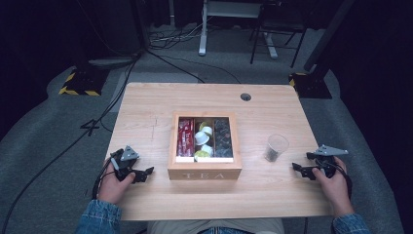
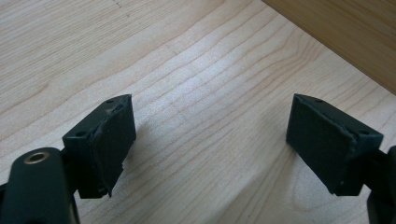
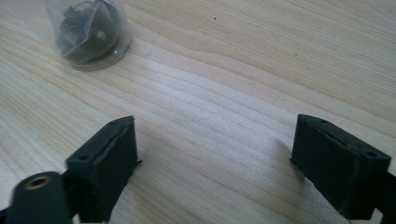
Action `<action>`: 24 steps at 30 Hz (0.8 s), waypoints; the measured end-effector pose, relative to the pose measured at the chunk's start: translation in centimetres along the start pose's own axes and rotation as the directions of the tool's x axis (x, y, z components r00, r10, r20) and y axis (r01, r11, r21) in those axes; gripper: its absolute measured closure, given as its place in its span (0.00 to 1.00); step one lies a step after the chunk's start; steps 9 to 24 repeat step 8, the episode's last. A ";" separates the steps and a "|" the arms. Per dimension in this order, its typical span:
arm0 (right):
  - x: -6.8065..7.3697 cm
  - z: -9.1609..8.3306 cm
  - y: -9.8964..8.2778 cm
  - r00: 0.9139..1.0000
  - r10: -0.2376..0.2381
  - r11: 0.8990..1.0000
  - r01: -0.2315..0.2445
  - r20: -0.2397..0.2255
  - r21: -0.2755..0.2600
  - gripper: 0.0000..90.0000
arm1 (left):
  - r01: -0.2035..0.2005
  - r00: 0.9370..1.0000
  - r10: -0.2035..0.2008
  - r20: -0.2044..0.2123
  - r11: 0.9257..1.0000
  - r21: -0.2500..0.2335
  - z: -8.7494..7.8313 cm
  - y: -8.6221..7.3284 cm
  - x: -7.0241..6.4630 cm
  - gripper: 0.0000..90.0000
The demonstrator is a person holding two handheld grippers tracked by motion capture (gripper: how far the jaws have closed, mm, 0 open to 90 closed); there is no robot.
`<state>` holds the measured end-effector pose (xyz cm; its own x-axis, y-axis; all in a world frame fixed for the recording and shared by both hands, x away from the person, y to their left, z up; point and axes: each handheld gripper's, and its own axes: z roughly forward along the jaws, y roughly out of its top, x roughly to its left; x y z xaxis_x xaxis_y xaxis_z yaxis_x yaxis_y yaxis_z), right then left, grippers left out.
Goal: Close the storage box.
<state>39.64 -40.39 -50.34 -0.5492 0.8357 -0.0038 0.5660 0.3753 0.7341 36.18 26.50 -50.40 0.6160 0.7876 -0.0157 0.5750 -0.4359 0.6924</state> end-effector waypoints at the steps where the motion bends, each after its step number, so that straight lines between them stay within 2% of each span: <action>1: 0.1 0.1 0.0 1.000 0.001 1.000 -0.001 0.003 0.004 0.14 | 0.000 1.000 0.000 0.000 1.000 0.000 0.0 0.0 0.0 0.18; 8: 0.1 0.2 0.1 1.000 0.004 1.000 -0.004 0.003 0.003 0.13 | 0.026 0.999 -0.026 -0.023 1.000 0.006 0.0 0.0 -0.2 0.16; 24: 0.1 0.2 0.1 1.000 0.004 1.000 -0.004 0.003 0.003 0.13 | 0.026 0.999 -0.026 -0.023 1.000 0.006 0.0 0.0 -0.2 0.16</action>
